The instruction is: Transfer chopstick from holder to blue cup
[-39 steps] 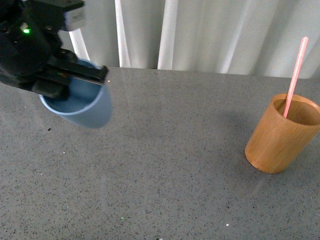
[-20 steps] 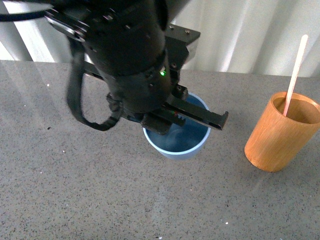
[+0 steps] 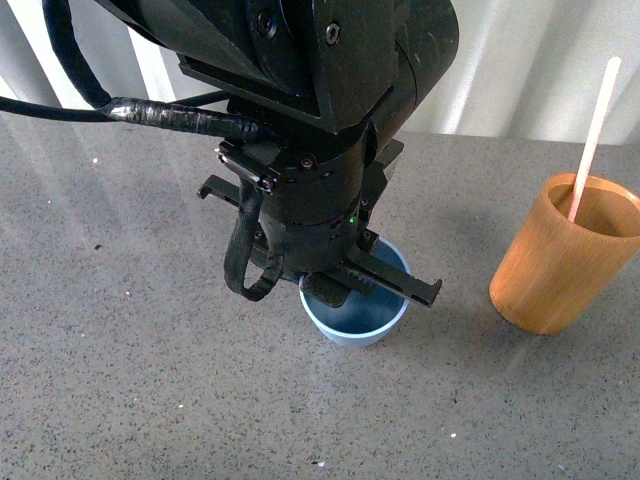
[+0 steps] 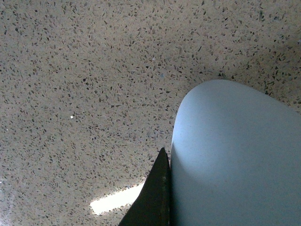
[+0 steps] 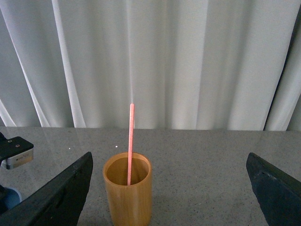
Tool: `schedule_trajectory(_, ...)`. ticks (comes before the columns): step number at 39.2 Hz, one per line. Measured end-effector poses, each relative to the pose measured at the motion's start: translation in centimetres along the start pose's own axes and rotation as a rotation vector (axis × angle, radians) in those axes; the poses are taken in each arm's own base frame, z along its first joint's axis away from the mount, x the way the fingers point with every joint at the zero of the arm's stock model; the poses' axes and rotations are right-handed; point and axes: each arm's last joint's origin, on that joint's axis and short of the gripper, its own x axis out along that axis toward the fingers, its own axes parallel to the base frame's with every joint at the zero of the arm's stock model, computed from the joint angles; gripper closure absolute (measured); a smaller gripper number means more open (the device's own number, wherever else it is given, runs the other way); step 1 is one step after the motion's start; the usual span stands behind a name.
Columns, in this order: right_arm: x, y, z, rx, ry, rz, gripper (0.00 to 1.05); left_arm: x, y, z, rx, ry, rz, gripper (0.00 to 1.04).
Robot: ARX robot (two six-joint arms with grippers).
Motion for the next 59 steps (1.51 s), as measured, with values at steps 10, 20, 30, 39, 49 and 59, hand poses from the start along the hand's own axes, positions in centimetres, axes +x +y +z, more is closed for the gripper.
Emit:
schedule_trajectory(10,0.0,0.0,0.0,0.000,0.000,0.000,0.10,0.1,-0.1,0.5,-0.020,-0.024,-0.030,0.88)
schedule_trajectory(20,0.0,0.0,0.0,0.000,0.000,0.000,0.10,-0.9,0.7,1.2,-0.056,-0.056,-0.041,0.45)
schedule_trajectory(30,0.0,0.0,0.0,0.000,0.000,0.000,0.10,-3.8,3.4,1.8,-0.116,-0.137,-0.023,0.09)
schedule_trajectory(39,0.0,0.0,0.0,0.000,0.000,0.000,0.10,-7.3,7.0,0.1,-0.220,-0.327,0.062,0.07)
schedule_trajectory(49,0.0,0.0,0.0,0.000,0.000,0.000,0.10,-15.6,9.4,-5.3,-0.427,-0.952,0.202,0.07)
schedule_trajectory(59,0.0,0.0,0.0,0.000,0.000,0.002,0.10,-18.2,10.2,-10.6,-0.582,-1.095,0.341,0.07)
